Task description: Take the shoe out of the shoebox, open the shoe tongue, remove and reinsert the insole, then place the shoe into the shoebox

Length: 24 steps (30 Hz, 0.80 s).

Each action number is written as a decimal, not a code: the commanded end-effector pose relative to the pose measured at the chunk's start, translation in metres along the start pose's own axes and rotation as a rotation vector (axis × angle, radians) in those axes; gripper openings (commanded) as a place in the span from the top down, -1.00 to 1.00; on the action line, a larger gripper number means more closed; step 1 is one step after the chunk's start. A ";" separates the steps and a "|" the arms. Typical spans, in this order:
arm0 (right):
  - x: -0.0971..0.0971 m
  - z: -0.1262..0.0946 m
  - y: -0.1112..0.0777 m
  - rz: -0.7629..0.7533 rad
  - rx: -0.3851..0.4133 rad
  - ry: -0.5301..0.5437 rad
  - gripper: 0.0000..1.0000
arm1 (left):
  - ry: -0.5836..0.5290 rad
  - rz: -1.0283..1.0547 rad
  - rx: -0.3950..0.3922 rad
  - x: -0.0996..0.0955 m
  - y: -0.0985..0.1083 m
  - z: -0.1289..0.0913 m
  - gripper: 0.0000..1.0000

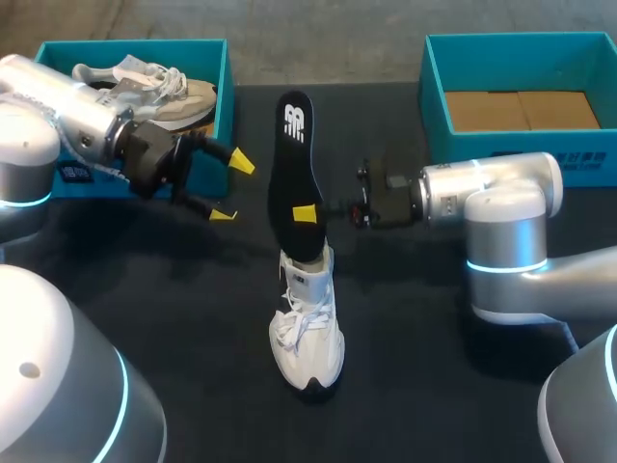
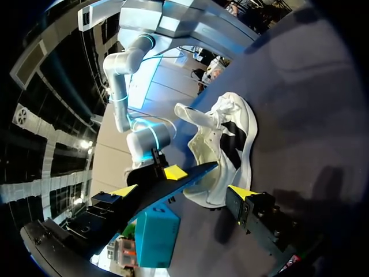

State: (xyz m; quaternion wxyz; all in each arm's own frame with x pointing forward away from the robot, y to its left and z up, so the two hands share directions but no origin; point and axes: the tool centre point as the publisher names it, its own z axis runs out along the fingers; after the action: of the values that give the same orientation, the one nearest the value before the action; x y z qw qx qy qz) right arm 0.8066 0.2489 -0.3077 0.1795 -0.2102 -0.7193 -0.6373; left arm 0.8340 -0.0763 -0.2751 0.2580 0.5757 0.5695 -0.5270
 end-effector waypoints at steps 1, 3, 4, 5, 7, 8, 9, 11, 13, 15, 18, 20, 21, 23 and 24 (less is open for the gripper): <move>0.001 0.002 0.000 -0.001 -0.002 -0.016 1.00 | 0.011 0.002 0.015 -0.002 0.005 -0.001 -1.00; 0.001 0.001 0.001 -0.010 -0.006 -0.028 1.00 | 0.012 0.003 0.020 -0.003 0.005 -0.001 -1.00; 0.001 0.000 0.001 -0.010 -0.006 -0.030 1.00 | 0.012 0.003 0.023 -0.003 0.004 -0.001 -1.00; 0.001 0.000 0.002 -0.010 -0.008 -0.031 1.00 | 0.013 0.003 0.025 -0.003 0.004 -0.001 -1.00; 0.000 -0.001 0.002 -0.011 -0.010 -0.034 1.00 | 0.018 0.002 0.030 -0.002 0.003 -0.001 -1.00; 0.000 -0.001 0.003 -0.013 -0.010 -0.036 1.00 | 0.020 0.002 0.031 -0.002 0.002 0.000 -1.00; 0.000 -0.001 0.004 -0.016 -0.010 -0.037 1.00 | 0.022 0.003 0.033 -0.001 0.002 0.000 -1.00; 0.000 -0.001 0.006 -0.019 -0.007 -0.038 1.00 | 0.023 0.003 0.035 -0.001 0.001 0.001 -1.00; 0.000 0.000 0.008 -0.023 -0.004 -0.039 1.00 | 0.025 0.003 0.037 -0.001 0.000 0.002 -1.00; -0.001 -0.001 0.009 -0.026 0.001 -0.040 1.00 | 0.026 0.003 0.040 -0.001 -0.001 0.004 -1.00; -0.003 -0.001 0.009 -0.027 0.006 -0.043 1.00 | 0.030 0.003 0.044 0.000 -0.002 0.006 -1.00; -0.005 -0.002 0.009 -0.029 0.013 -0.048 1.00 | 0.032 0.003 0.046 0.000 -0.002 0.008 -1.00; -0.005 -0.002 0.009 -0.031 0.013 -0.049 1.00 | 0.037 0.004 0.049 0.000 -0.002 0.009 -1.00; -0.006 -0.003 0.008 -0.031 0.014 -0.050 1.00 | 0.042 0.009 0.052 -0.001 -0.002 0.011 -1.00; -0.006 -0.003 0.007 -0.032 0.014 -0.051 1.00 | 0.042 0.011 0.054 -0.001 -0.002 0.012 -1.00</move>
State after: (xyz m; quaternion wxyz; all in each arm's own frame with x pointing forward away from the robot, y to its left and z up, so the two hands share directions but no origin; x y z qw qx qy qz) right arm 0.8148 0.2454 -0.3044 0.1513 -0.2134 -0.7291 -0.6325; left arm 0.8266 -0.0839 -0.2773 0.2350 0.5948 0.5580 -0.5288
